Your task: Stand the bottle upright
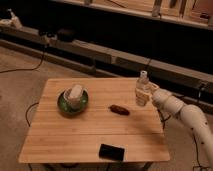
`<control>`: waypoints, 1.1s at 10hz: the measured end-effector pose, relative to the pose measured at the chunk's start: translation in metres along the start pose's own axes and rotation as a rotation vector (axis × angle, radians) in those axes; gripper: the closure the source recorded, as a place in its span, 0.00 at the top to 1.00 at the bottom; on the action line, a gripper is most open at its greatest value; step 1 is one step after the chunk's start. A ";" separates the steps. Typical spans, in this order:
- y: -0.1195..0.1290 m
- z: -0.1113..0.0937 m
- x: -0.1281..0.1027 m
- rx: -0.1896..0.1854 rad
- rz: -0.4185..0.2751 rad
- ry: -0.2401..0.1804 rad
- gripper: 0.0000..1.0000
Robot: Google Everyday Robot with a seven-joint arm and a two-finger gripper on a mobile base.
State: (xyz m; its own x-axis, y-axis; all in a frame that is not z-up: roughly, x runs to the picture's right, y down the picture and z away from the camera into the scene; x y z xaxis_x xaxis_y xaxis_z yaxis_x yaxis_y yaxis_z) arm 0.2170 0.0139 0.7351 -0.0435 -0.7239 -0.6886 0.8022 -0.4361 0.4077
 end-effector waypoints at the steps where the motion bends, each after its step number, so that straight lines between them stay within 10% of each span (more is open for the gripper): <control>1: -0.005 -0.009 -0.010 -0.008 -0.008 0.012 0.00; 5: -0.008 -0.053 -0.075 -0.080 -0.012 -0.036 0.00; 11: -0.010 -0.051 -0.075 -0.076 -0.011 -0.033 0.00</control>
State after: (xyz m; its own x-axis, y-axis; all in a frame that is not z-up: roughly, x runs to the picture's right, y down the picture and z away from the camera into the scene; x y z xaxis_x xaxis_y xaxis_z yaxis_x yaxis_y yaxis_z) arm 0.2425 0.0993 0.7522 -0.0714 -0.7368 -0.6723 0.8442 -0.4037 0.3527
